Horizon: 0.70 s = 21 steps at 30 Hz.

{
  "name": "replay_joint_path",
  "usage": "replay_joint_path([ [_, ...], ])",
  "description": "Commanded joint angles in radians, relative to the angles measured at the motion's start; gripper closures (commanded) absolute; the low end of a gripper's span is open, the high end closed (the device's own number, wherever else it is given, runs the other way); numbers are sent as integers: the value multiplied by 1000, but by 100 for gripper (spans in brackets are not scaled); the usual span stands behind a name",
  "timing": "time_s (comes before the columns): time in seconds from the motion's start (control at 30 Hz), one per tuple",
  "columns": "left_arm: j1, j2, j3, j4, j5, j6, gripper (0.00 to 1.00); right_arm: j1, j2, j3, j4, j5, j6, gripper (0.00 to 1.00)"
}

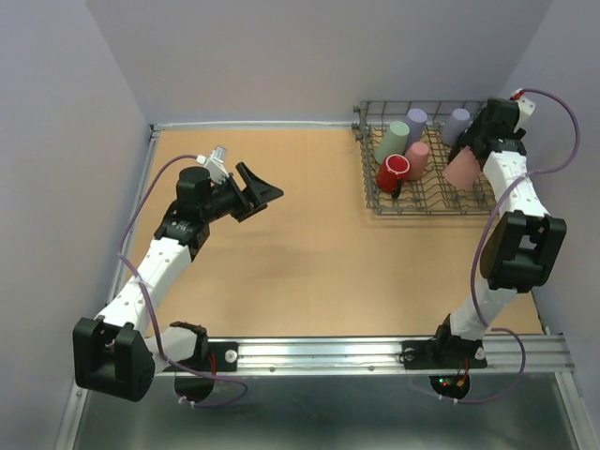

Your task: Load the cups into the dish rack

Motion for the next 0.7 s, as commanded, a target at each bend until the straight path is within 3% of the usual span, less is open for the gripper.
replay_joint_path([
  [0.0,2,-50,42,-122,-37,112,10,-18,36,78,40,150,-52,100],
  [0.23,2,-116,74,-286,-79,161,10,-35,81,-16,173,244,-24,100],
  [0.67,3,-131,85,-337,-87,143,11,-38,142,-169,370,330,16,100],
])
